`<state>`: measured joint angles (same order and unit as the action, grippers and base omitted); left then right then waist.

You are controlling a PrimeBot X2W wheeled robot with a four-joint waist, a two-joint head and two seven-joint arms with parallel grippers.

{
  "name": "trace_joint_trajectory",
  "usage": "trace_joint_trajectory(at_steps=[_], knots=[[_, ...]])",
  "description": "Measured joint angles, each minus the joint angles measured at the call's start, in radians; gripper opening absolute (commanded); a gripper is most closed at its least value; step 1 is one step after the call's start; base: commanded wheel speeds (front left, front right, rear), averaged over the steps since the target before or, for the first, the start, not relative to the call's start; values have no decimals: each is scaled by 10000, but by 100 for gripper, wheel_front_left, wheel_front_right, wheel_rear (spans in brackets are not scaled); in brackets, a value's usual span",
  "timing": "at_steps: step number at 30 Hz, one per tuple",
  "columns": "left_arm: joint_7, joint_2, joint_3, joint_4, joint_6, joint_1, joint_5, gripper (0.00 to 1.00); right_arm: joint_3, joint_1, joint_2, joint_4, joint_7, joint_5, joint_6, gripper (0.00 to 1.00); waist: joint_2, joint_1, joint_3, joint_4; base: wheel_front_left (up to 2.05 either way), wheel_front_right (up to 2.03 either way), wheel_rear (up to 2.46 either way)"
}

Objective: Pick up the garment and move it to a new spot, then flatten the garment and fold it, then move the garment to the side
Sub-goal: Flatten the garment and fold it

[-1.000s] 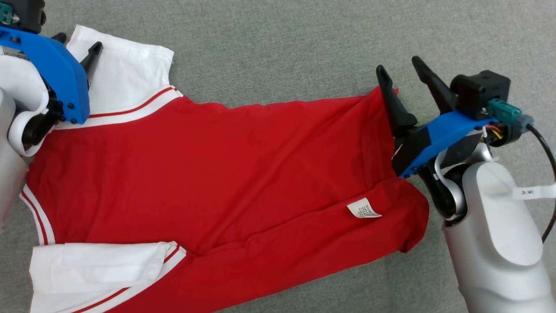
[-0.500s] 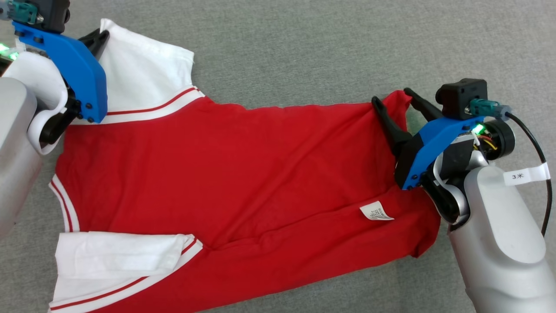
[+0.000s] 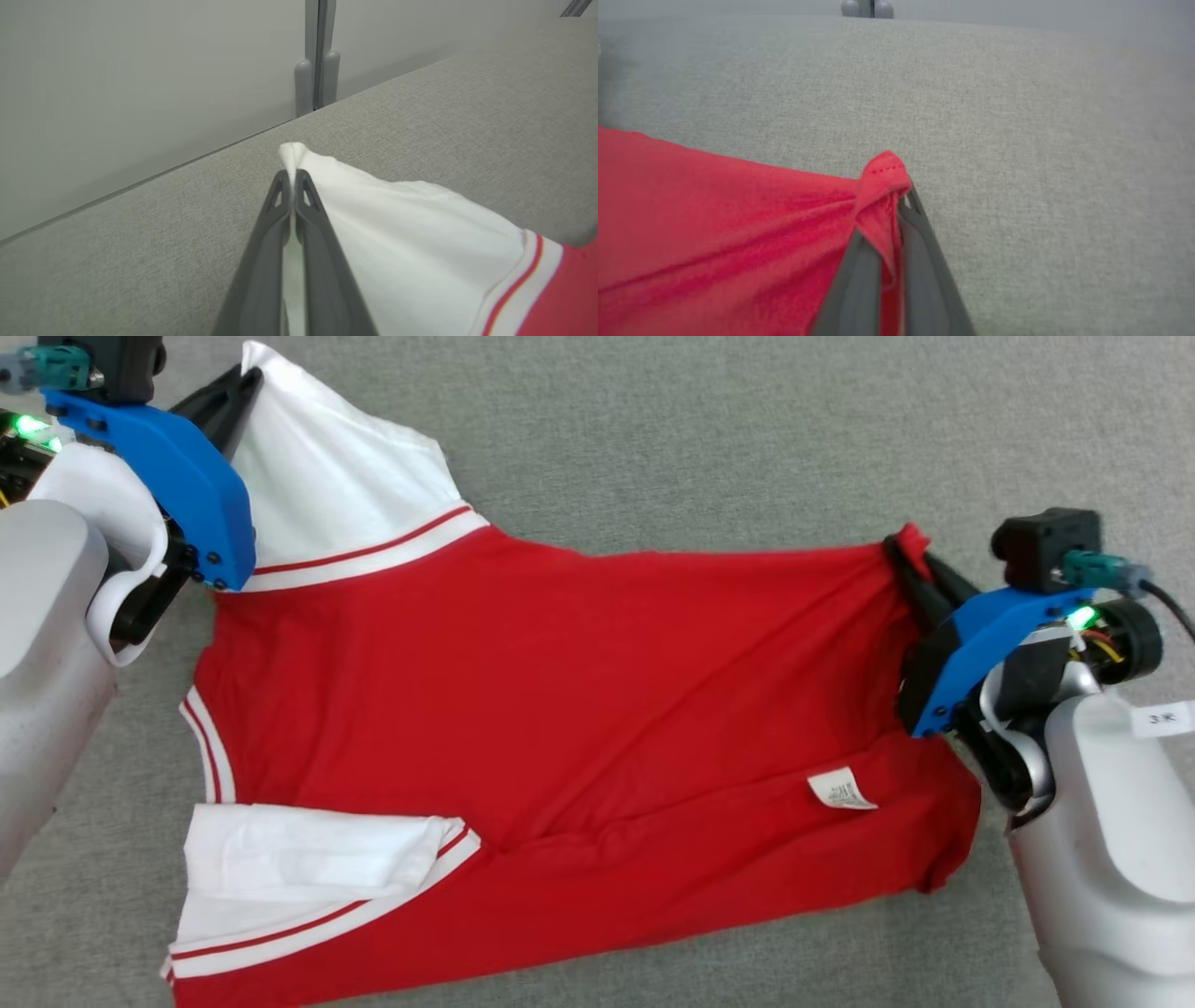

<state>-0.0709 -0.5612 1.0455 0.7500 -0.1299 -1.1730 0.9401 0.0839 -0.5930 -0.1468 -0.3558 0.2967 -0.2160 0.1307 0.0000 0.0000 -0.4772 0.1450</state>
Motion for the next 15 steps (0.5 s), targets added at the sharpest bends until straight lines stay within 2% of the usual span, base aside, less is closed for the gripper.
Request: trace_joint_trajectory(at_steps=[5,15], knots=[[926,138,-4,311,0,-3,-58,0,-242,-219,-48,-123,-1011,397,0,0,0,0,354,-296,0,0,0],[2318,309,199,-439,2,1086,121,0,42,314,-299,-865,-1768,420,0,0,0,-1,1223,-908,0,0,0]])
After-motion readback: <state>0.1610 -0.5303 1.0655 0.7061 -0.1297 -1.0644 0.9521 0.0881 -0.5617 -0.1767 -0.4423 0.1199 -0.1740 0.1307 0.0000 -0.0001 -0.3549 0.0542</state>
